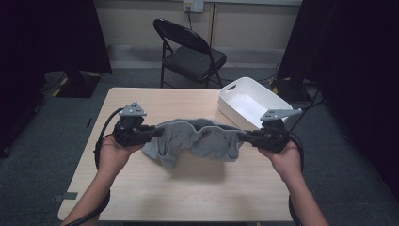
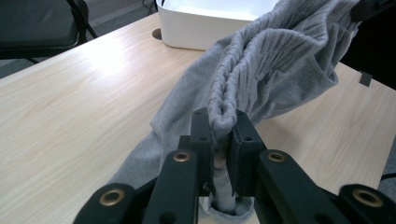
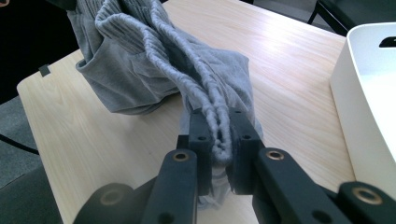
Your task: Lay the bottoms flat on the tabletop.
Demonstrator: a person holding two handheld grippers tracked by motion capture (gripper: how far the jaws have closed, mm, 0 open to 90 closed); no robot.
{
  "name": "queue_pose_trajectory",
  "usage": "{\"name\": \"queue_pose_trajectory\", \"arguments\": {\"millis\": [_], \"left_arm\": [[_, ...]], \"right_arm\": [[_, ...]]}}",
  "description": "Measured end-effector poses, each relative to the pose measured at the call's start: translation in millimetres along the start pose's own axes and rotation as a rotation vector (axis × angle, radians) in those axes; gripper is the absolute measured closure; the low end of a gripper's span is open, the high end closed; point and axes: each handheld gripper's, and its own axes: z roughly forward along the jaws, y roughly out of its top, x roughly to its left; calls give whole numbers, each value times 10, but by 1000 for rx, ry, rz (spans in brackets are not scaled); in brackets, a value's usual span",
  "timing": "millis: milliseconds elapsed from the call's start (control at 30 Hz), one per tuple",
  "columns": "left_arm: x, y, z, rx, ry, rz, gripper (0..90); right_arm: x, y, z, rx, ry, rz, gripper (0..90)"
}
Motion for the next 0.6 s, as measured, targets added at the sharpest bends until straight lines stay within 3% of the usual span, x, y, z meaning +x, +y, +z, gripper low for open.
{"name": "queue_pose_trajectory", "arguments": {"millis": [333,600], "left_arm": [[14,2,-43,-4,6,-1,823],[-3,99,-147,-21,15,13,823]], "right_arm": [[0,23,-24,-7,6,1,822],[14,137,-94,-20,15,-8,822]]}}
